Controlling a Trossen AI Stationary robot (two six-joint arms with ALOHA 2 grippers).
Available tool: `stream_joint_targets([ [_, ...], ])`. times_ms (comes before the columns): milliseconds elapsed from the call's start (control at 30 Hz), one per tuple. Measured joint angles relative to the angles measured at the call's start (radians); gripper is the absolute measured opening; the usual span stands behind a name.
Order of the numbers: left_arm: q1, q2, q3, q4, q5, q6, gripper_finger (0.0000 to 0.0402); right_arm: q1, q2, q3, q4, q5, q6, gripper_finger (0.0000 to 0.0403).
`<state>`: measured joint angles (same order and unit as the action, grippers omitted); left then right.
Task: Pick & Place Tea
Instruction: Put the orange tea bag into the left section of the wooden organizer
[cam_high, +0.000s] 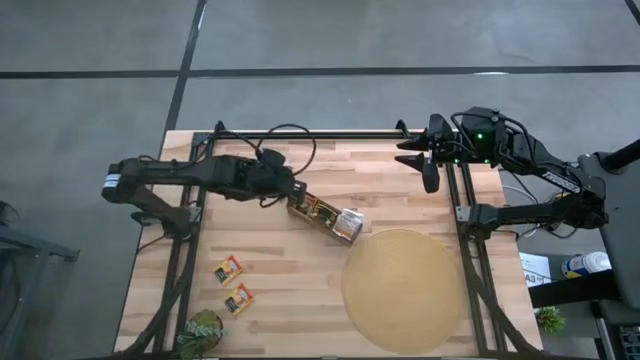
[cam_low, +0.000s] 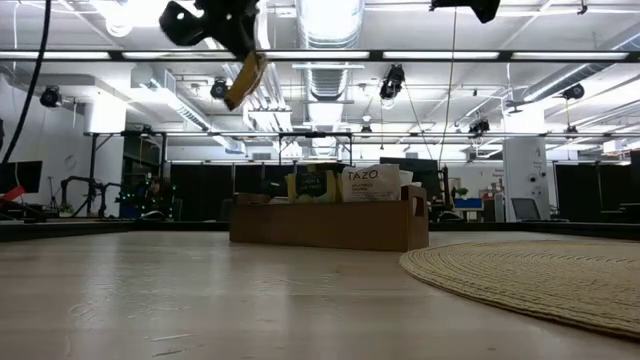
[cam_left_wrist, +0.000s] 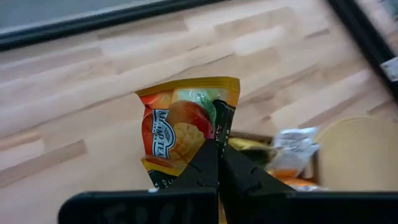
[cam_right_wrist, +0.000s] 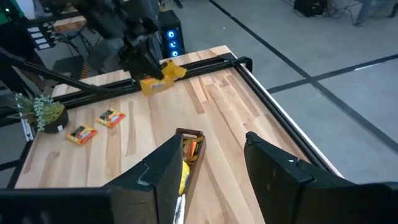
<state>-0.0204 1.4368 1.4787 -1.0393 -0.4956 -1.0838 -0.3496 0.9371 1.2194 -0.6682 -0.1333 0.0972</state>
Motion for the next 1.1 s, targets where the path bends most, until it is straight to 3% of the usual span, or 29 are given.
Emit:
stream_joint_targets([
  [567, 0.000, 0.008, -0.451, 0.134, 0.270, -0.177, 0.0000, 0.000, 0.002, 0.000, 0.006, 0.002, -0.003, 0.0169],
  [1100, 0.000, 0.135, -0.570, 0.151, 0.427, -0.133, 0.0000, 0.000, 0.002, 0.000, 0.023, 0.002, 0.008, 0.0169],
])
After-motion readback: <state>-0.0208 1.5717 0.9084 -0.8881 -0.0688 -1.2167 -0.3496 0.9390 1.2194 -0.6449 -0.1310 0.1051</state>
